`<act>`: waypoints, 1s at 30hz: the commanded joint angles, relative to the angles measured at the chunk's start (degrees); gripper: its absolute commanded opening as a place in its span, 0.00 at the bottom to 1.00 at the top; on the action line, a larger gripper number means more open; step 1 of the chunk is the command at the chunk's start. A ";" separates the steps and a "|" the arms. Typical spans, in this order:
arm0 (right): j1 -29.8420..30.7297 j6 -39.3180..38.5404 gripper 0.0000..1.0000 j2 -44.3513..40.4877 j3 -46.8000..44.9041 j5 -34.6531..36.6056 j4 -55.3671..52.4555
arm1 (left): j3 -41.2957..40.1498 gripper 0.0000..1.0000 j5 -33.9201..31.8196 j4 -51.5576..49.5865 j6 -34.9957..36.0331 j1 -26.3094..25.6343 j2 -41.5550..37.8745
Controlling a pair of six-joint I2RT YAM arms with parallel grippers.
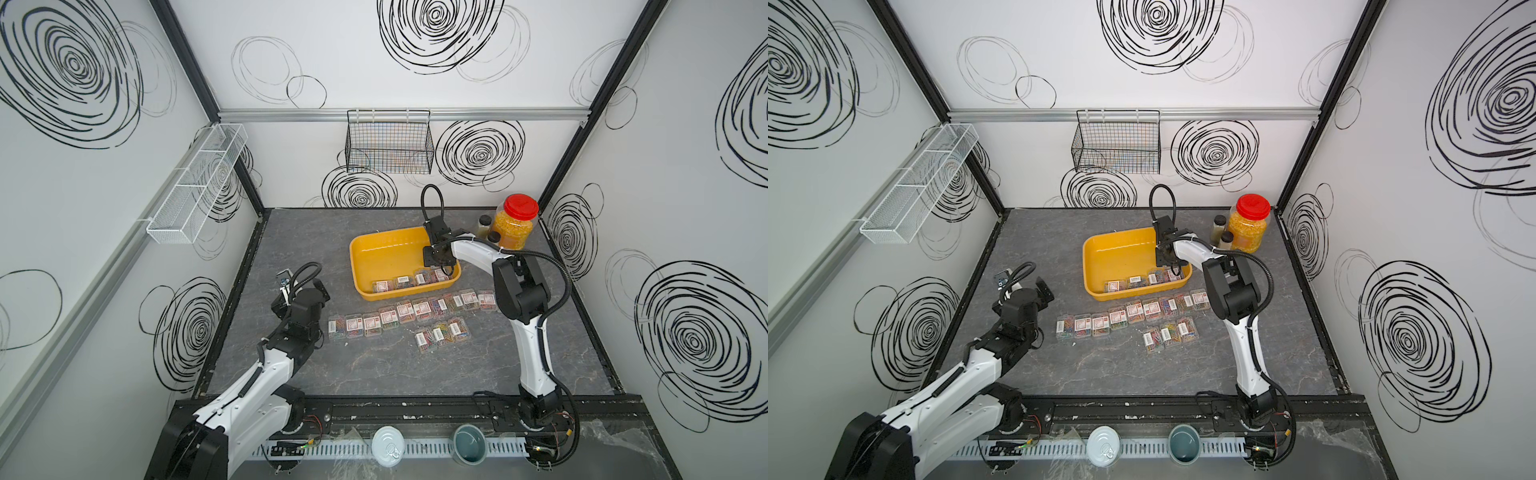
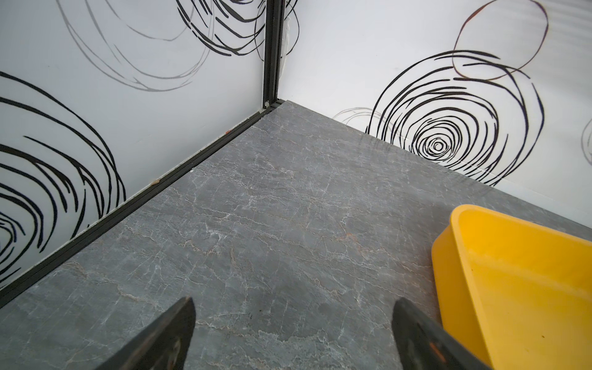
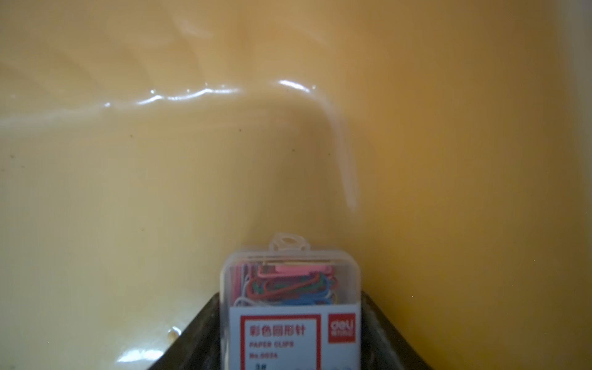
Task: Take the paper clips out of the storage box
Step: Pick up the boxed paper clips from the storage box.
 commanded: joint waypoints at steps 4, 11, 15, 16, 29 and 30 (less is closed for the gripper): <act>0.18 -0.32 0.65 2.20 0.89 -3.23 -0.94 | 1.72 0.99 0.16 1.70 0.08 0.56 0.40; 0.33 0.28 0.57 2.62 1.66 -3.12 -1.06 | 1.96 0.99 0.22 1.52 -0.08 0.64 0.67; 0.62 0.21 0.52 1.41 1.96 -3.08 -1.11 | 1.83 0.99 0.31 1.52 -0.16 0.61 0.58; 0.78 0.27 0.51 0.91 2.28 -2.96 -1.31 | 1.90 0.99 0.33 1.55 -0.15 0.67 0.52; 4.40 -0.09 0.48 -13.14 -1.96 1.35 -1.79 | 1.82 0.99 0.71 1.45 -0.21 1.04 0.49; 4.57 0.10 0.47 -14.42 -3.16 1.56 -1.61 | 1.85 0.99 0.70 1.35 -0.27 1.00 0.74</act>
